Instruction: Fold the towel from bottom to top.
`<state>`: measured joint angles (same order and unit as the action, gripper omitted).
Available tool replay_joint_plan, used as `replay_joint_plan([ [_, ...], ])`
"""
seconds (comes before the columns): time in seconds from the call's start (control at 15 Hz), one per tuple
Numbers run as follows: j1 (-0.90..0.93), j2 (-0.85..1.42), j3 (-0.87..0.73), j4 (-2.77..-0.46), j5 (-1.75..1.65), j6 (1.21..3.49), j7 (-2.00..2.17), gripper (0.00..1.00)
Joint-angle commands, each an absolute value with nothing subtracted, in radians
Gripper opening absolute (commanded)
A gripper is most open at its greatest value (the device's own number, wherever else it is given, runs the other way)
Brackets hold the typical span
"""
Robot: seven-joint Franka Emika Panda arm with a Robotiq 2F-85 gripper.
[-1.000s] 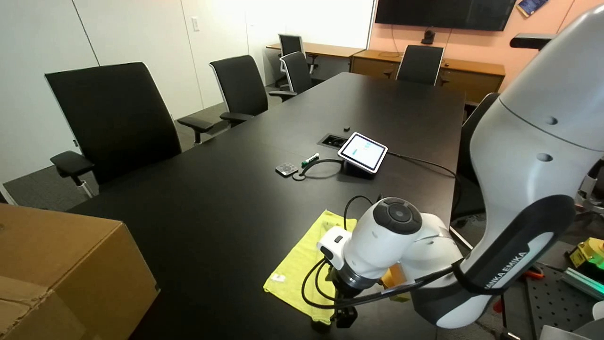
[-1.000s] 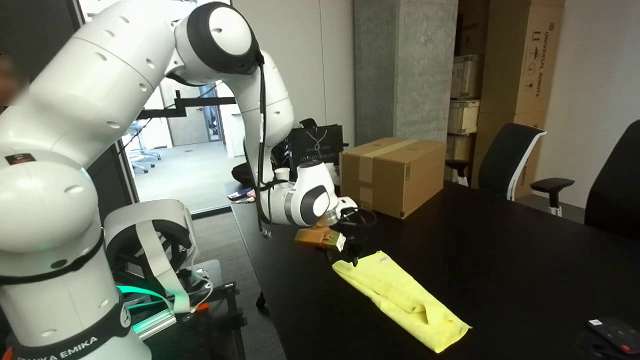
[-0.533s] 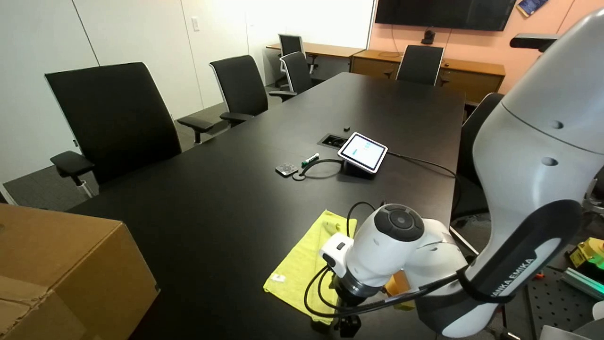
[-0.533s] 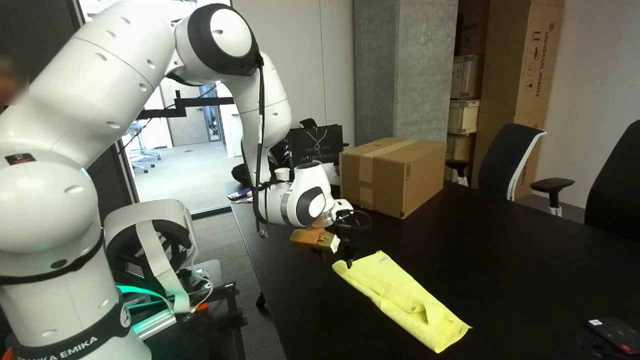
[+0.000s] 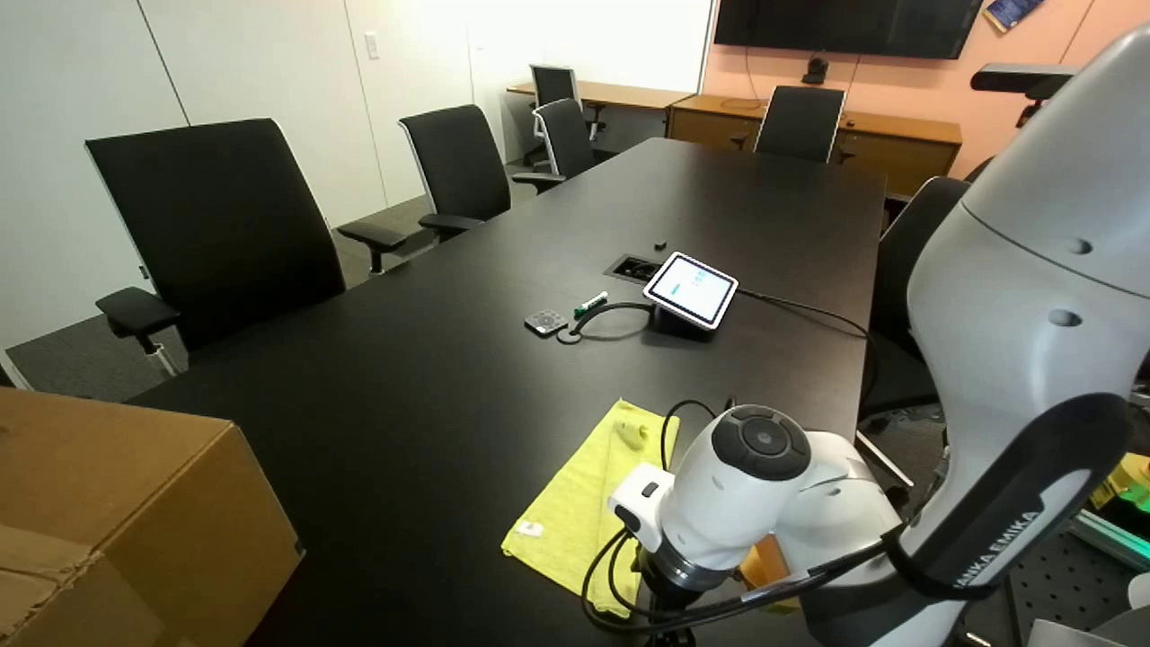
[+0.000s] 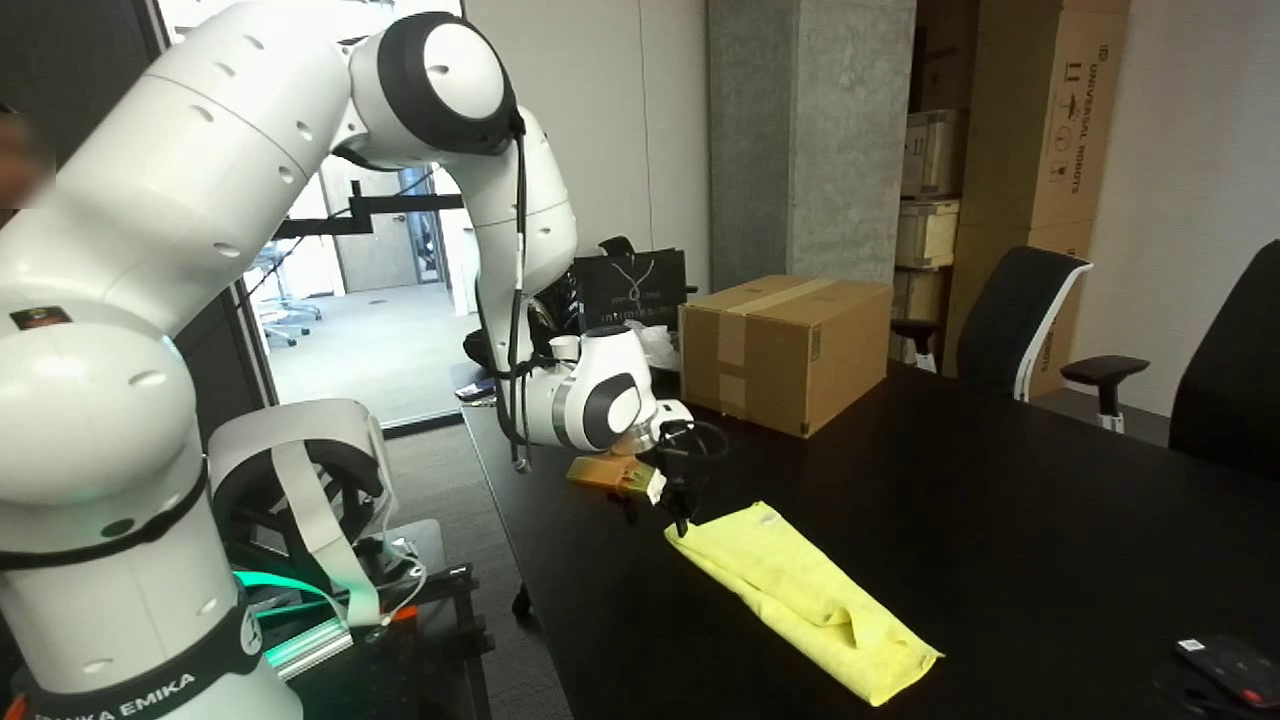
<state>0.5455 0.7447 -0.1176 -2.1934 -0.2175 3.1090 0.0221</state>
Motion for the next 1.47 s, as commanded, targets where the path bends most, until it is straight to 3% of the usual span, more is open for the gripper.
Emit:
replay_joint_plan([
  [0.0,0.553,0.742,-0.120,-2.187,-0.208,3.088,0.025,1.00],
  [1.4,0.524,0.792,-0.147,-2.102,-0.213,3.066,0.033,1.00],
])
